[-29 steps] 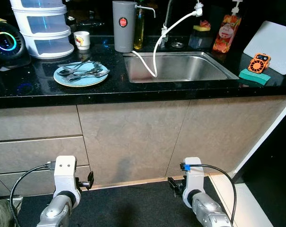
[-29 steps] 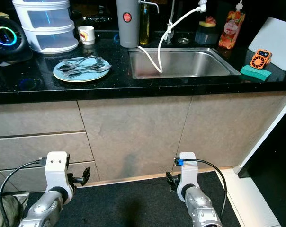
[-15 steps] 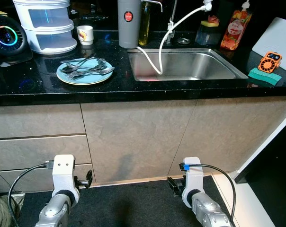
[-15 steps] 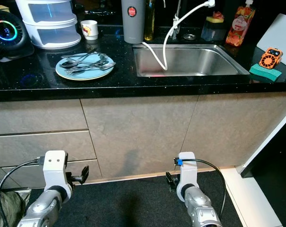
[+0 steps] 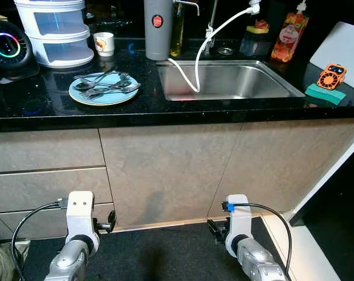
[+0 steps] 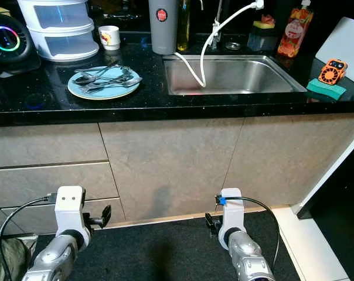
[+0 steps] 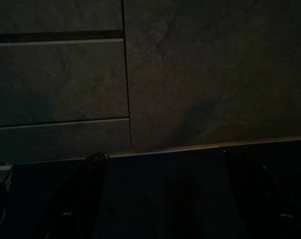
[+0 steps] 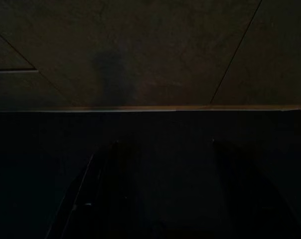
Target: Kitchen organization
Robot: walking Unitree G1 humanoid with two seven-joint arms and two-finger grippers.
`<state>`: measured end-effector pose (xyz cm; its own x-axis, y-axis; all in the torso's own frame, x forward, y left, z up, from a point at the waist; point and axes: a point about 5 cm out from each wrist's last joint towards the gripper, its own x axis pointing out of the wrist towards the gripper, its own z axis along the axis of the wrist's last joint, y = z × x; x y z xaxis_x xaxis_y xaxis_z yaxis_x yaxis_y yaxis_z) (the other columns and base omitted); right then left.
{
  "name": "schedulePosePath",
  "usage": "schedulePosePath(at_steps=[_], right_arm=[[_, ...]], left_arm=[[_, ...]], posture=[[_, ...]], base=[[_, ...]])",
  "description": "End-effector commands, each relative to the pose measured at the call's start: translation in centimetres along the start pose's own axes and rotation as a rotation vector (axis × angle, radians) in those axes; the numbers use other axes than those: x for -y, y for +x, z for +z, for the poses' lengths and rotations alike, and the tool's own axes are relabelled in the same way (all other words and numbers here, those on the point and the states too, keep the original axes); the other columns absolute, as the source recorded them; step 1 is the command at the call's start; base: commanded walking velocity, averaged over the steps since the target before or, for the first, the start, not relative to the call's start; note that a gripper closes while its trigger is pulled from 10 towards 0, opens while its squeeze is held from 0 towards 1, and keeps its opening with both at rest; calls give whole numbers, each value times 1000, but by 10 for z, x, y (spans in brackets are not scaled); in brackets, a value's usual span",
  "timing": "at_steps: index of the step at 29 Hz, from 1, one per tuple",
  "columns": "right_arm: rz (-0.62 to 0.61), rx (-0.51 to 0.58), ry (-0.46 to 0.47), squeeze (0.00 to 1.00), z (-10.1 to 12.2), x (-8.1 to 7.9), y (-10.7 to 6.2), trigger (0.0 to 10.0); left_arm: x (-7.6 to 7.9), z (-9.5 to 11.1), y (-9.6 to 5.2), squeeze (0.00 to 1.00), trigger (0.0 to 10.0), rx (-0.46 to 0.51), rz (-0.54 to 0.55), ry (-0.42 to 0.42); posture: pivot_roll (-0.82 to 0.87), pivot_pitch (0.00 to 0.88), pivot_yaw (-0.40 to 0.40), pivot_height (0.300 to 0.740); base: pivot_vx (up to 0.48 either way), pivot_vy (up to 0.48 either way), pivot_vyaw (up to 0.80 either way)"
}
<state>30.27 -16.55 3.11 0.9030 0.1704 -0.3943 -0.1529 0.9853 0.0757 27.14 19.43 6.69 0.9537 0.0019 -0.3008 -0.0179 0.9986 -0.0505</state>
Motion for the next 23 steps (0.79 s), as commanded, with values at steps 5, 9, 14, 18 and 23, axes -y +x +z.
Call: schedulePosePath(at_steps=[5, 9, 14, 18, 23], right_arm=[[-1, -2, 6, 0, 0, -1, 0, 10000], [0, 0, 5, 0, 1, -1, 1, 10000], [0, 1, 5, 0, 1, -2, 1, 10000], [0, 2, 4, 0, 1, -2, 1, 10000], [0, 1, 4, 0, 1, -2, 1, 10000]], left_arm=[[0, -2, -1, 0, 10000, -17, -8, 13], [0, -1, -1, 0, 10000, -15, -10, 12], [0, -1, -1, 0, 10000, -13, -10, 12], [0, 0, -1, 0, 10000, -10, -13, 8], [0, 0, -1, 0, 10000, -9, -11, 6]], posture=[[-16, 103, -24, 740], [-15, 103, -24, 740], [-15, 103, -24, 740], [-15, 101, -23, 740], [-14, 101, -23, 740]], base=[[102, 0, 0], [324, 0, 0], [354, 0, 0], [380, 0, 0], [376, 0, 0]])
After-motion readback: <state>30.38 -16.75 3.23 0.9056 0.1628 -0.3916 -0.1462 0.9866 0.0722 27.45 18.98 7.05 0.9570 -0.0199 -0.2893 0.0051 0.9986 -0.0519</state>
